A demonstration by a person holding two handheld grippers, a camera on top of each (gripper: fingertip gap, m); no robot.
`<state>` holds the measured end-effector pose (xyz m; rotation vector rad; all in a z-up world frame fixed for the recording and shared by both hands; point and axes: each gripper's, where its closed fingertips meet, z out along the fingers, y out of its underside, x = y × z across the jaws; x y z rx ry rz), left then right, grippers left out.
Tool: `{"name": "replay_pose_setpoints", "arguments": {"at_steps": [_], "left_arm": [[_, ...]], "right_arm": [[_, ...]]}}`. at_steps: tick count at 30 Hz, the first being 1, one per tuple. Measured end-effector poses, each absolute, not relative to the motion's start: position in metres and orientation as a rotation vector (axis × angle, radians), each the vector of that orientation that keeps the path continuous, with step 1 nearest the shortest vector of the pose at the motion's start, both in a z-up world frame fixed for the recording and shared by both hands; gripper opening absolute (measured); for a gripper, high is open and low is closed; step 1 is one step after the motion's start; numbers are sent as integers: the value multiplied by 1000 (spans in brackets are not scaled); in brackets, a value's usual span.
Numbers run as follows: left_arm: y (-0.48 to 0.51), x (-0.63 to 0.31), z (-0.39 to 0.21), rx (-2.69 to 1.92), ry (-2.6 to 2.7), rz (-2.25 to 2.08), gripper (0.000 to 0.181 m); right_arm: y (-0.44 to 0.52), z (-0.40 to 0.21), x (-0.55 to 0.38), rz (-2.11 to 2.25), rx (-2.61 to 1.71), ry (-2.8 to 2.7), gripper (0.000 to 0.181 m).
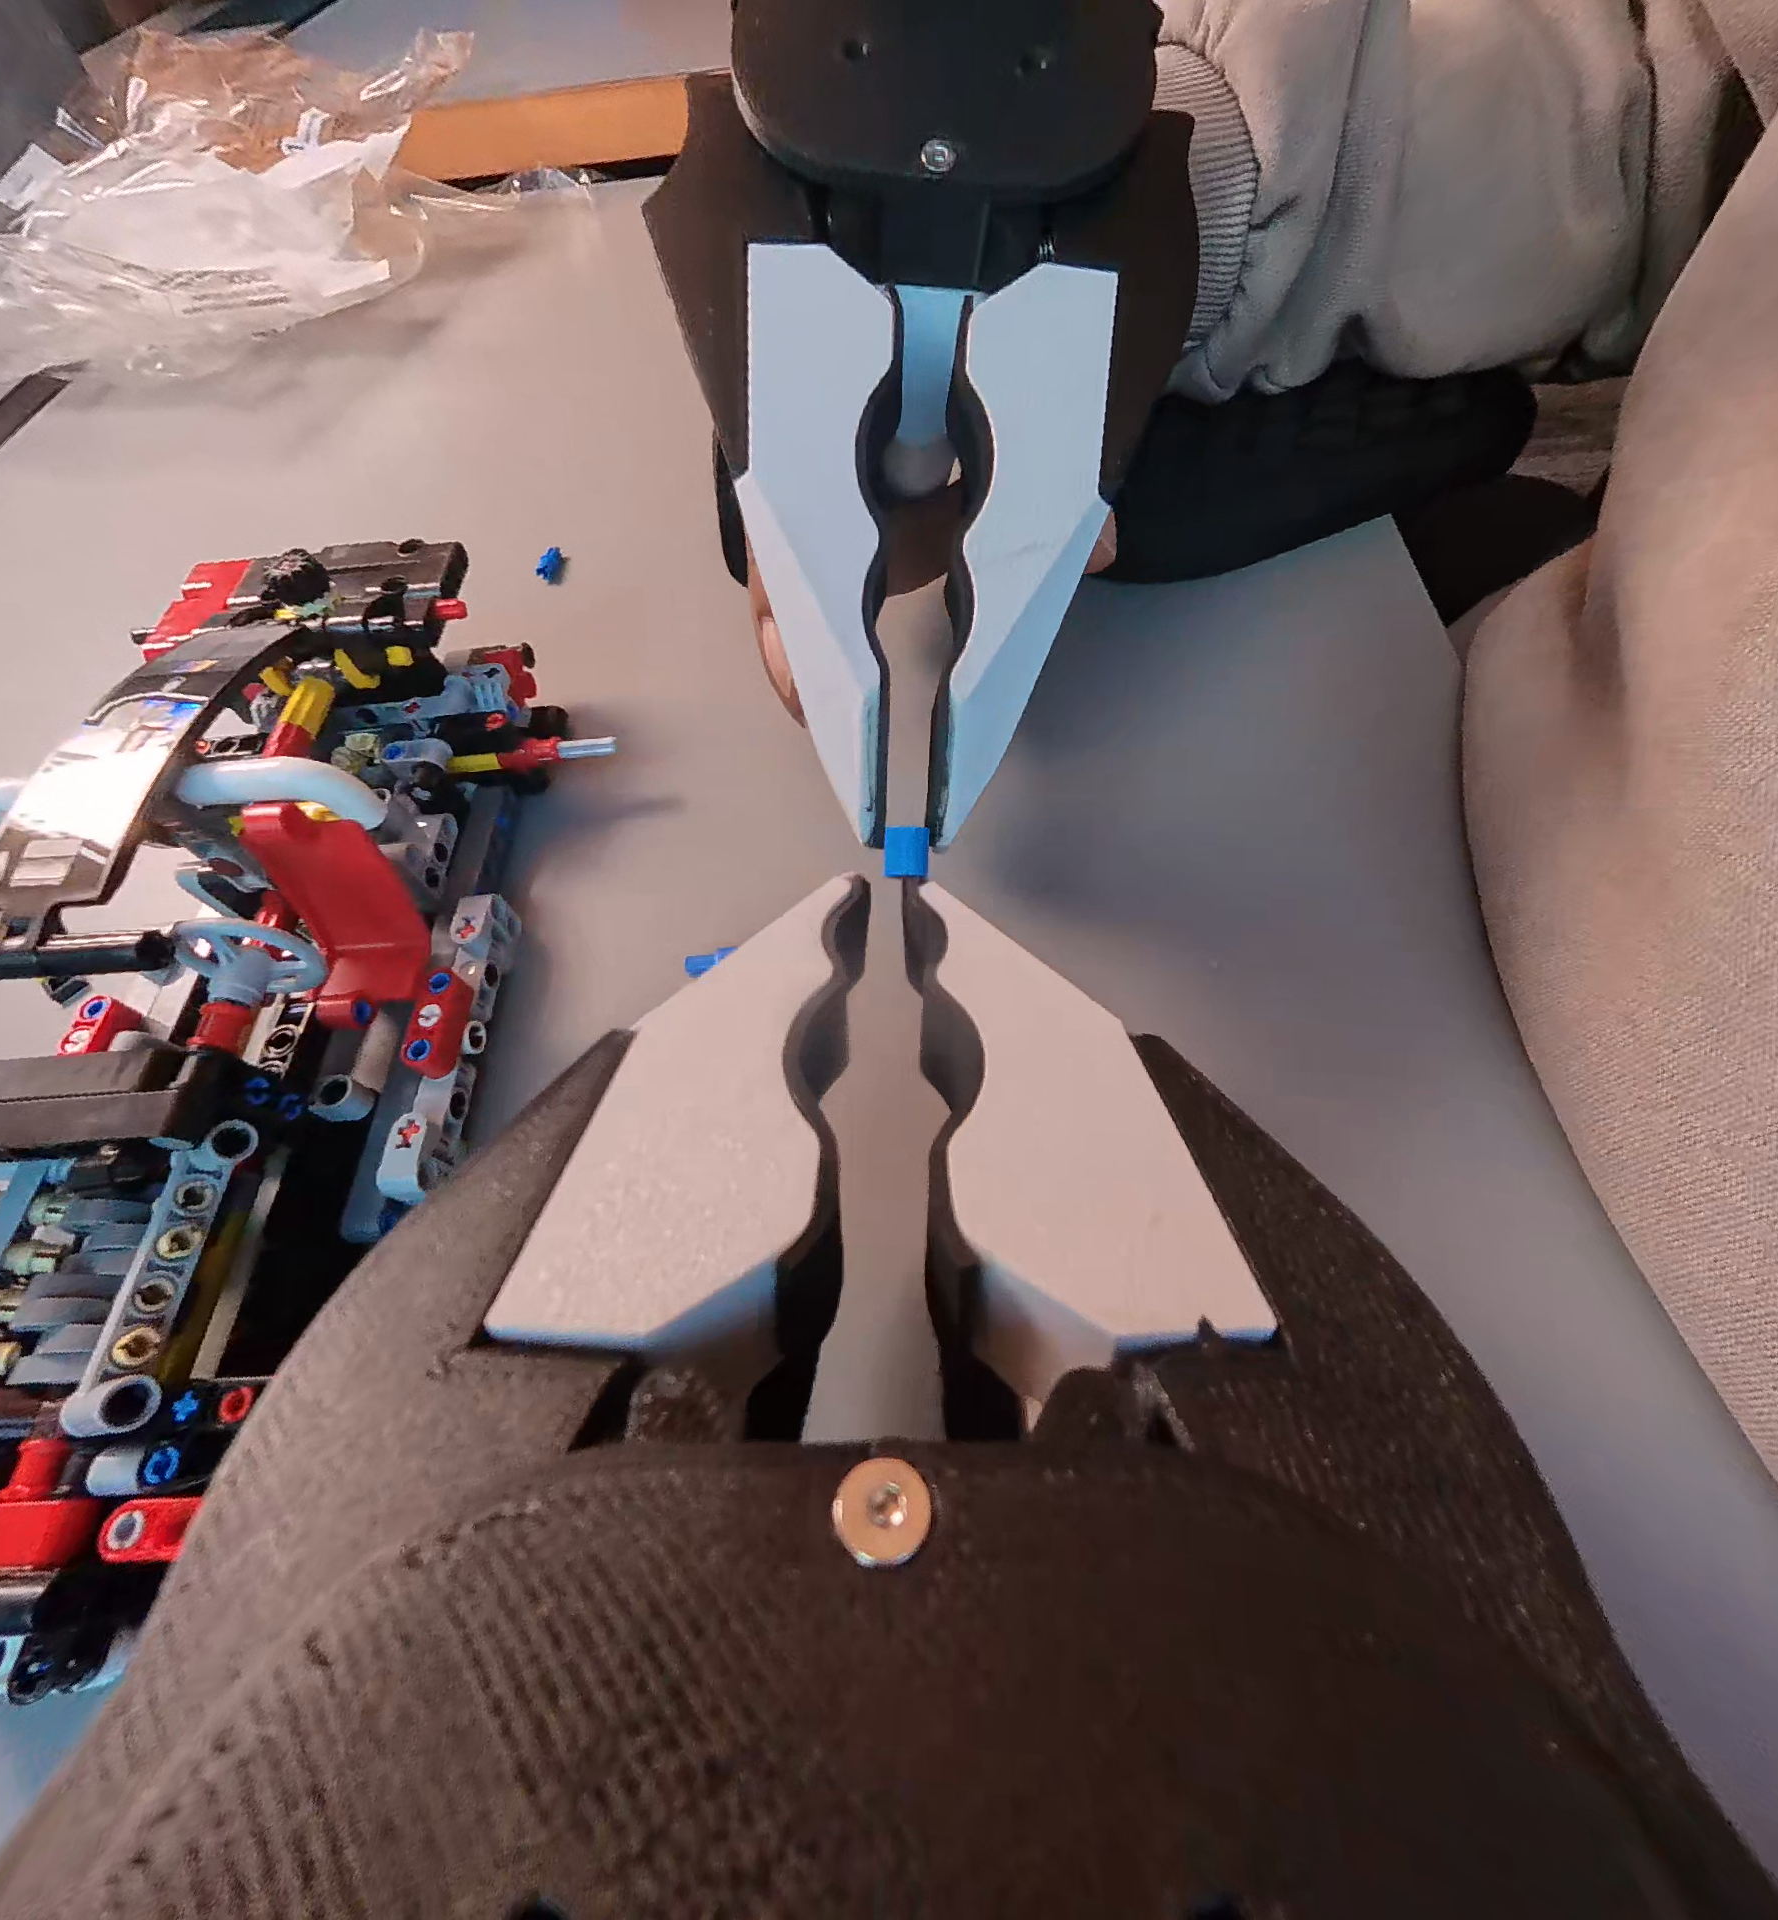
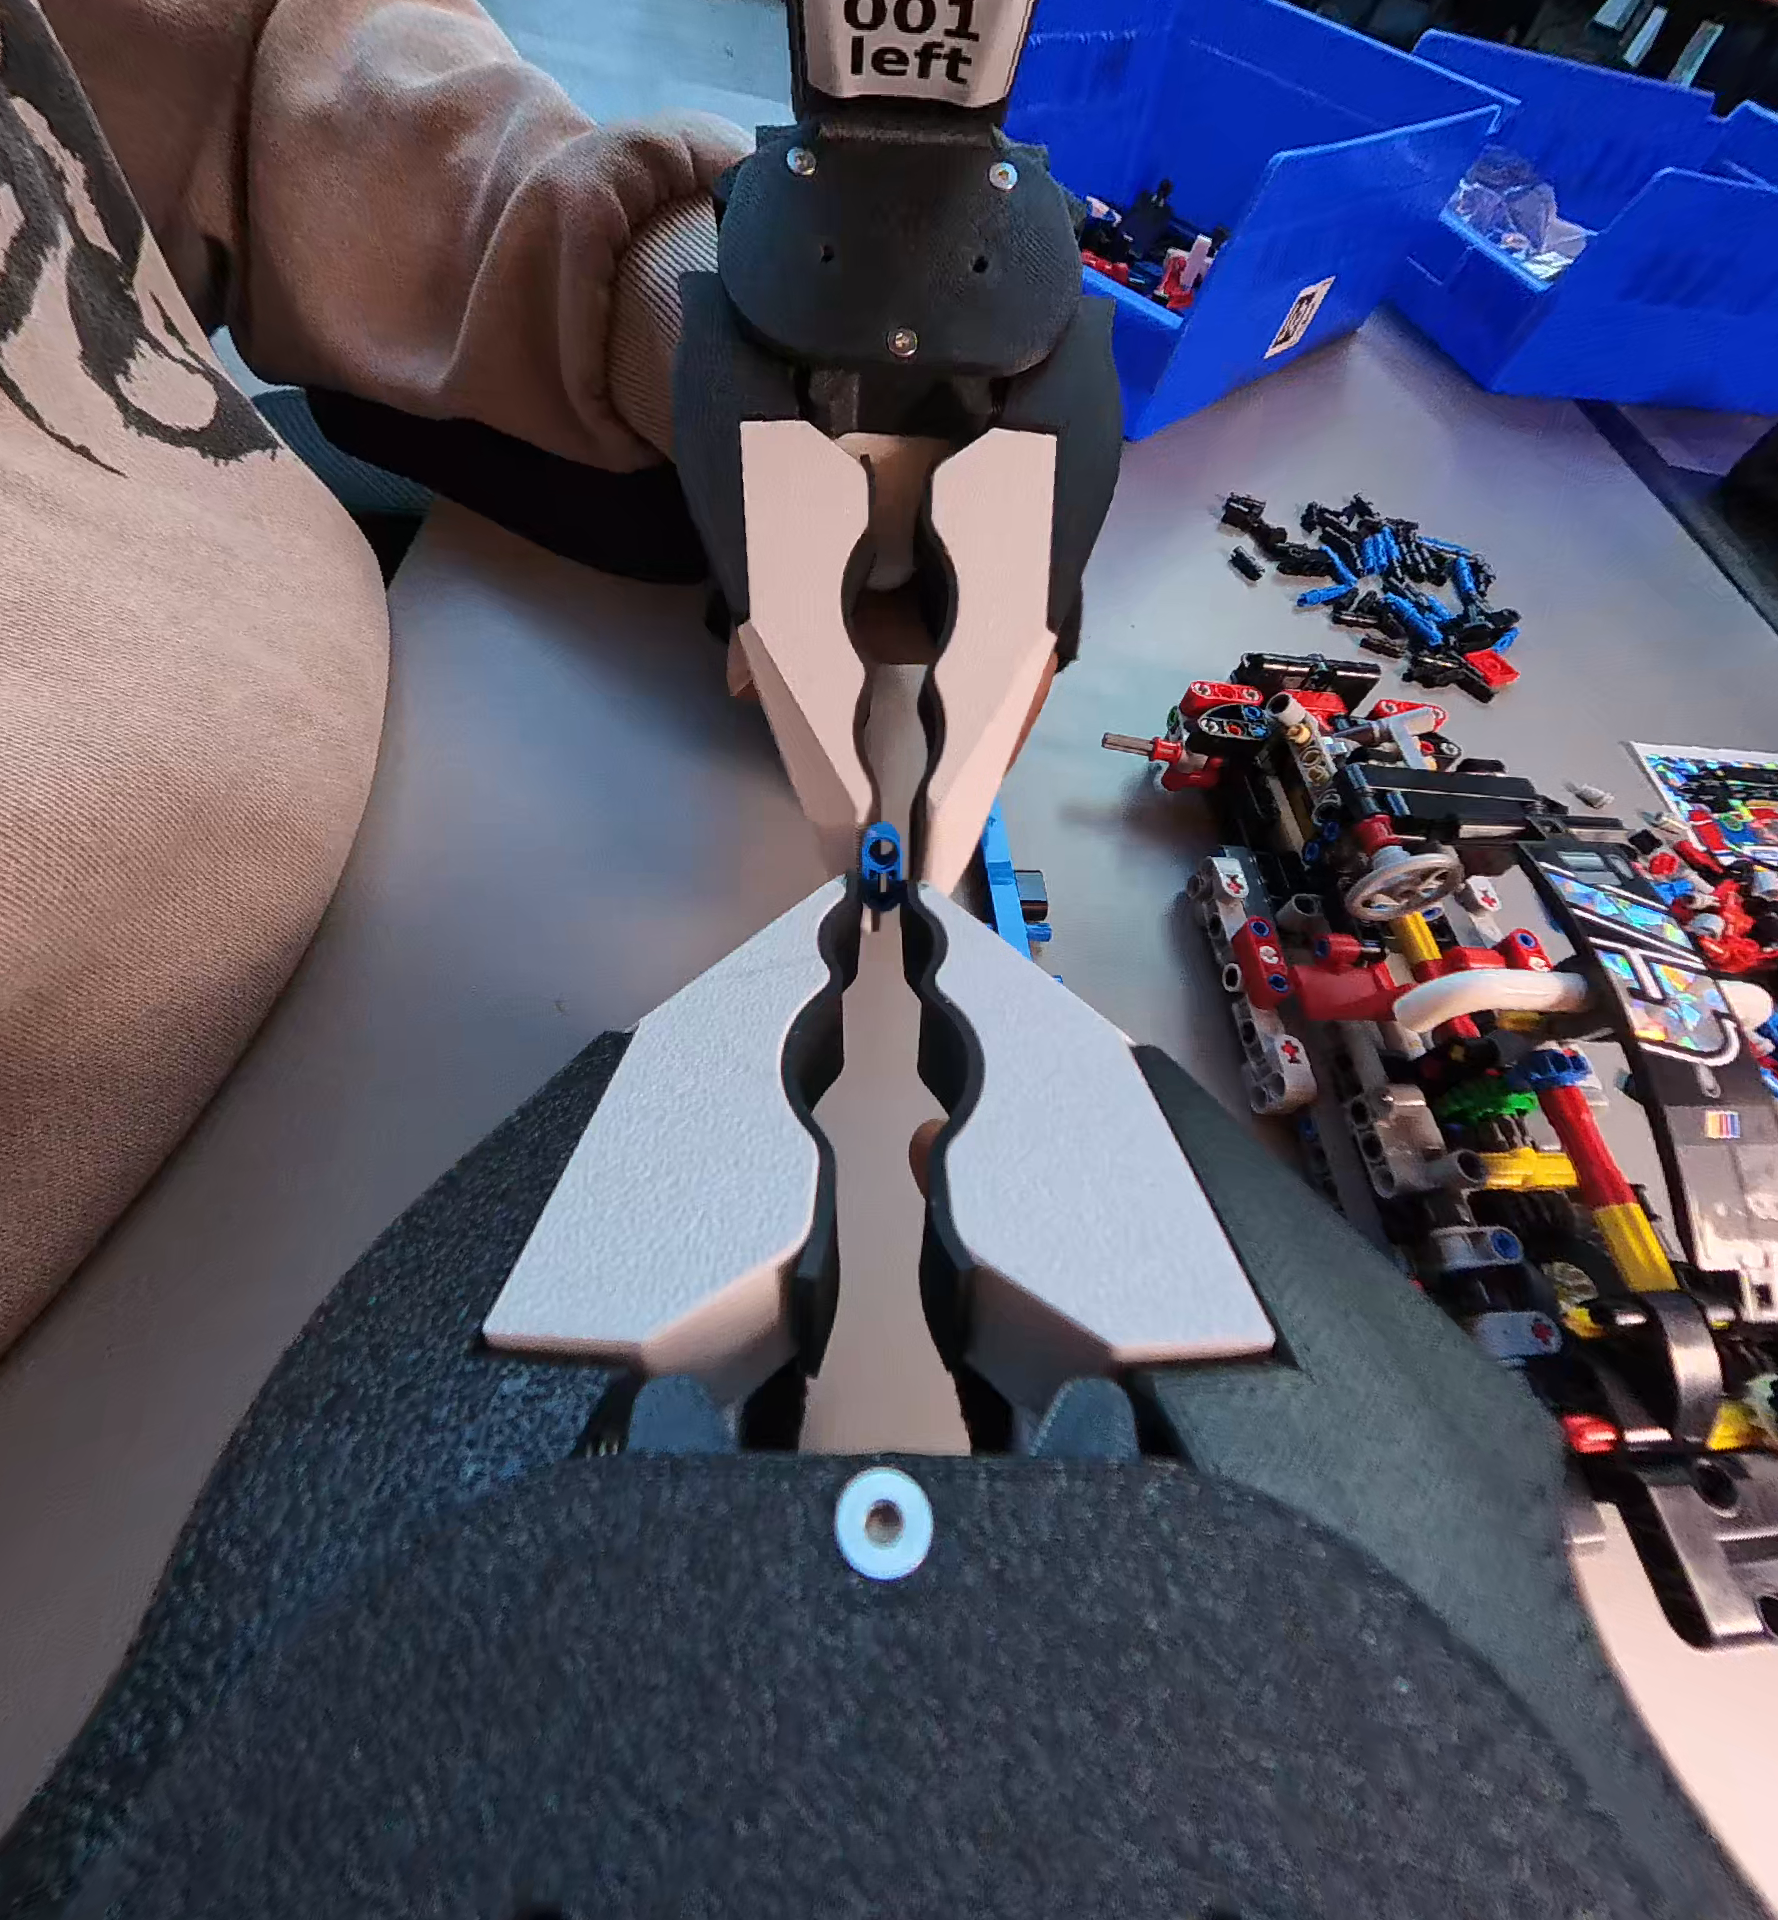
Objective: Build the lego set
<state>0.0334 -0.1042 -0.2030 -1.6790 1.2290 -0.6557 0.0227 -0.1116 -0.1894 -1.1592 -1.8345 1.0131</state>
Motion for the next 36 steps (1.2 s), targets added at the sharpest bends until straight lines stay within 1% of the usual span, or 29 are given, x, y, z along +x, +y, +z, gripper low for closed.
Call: {"name": "replay_pose_setpoints", "arguments": {"at_steps": [2,7,8,10,12,16,26,30,32,36], "left_arm": [[-103,33,-202,-1674,1217,-654,11],[-108,35,-196,-1648,1210,-720,10],[-109,36,-195,-1641,1210,-732,14],[-111,37,-193,-1636,1205,-752,15],[-108,36,-195,-1652,1199,-728,14],[-110,39,-197,-1646,1223,-726,6],[-108,37,-193,-1632,1219,-665,5],[-103,34,-187,-1605,1193,-619,5],[-98,29,-182,-1584,1165,-578,5],[-91,21,-170,-1524,1125,-510,5]], "right_arm": [[-113,-189,23,1028,-1160,-1834,4],[-114,-184,24,1062,-1154,-1810,5],[-112,-183,24,1060,-1159,-1805,5],[-110,-184,25,1050,-1165,-1802,5],[-113,-183,26,1065,-1158,-1800,5],[-115,-185,23,1037,-1153,-1808,5],[-113,-181,21,1018,-1147,-1769,5],[-109,-171,23,1033,-1126,-1730,14],[-96,-161,30,1010,-1126,-1703,16],[-10,-150,75,729,-1333,-1589,13]]}}
